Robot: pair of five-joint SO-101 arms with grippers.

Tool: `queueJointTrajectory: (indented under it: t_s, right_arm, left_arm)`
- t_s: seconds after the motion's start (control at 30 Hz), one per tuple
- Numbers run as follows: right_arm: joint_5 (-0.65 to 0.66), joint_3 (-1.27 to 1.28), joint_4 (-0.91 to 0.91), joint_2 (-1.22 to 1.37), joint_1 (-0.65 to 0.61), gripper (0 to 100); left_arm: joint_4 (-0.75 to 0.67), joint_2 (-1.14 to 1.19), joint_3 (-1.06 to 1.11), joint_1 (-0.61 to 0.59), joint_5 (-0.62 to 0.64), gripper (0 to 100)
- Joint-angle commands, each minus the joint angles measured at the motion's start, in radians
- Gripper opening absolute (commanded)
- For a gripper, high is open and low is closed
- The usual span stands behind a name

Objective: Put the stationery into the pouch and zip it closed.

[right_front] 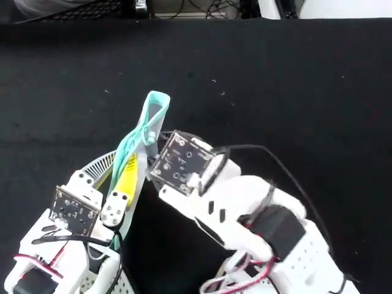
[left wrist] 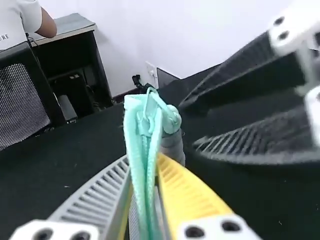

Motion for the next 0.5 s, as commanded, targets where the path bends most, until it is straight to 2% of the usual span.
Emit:
queueJointTrajectory:
  t_s: [0.0, 0.47]
  right_arm:
    - [0.003, -0.001, -0.066, 0.007, -0.014, 15.6]
    - [0.003, 0.007, -0.138, 0.013, -0.015, 15.5]
  left_arm:
    - [0.012, 0.005, -0.004, 0.012, -0.006, 3]
    - [0.012, 0.005, -0.005, 0.012, -0.005, 3]
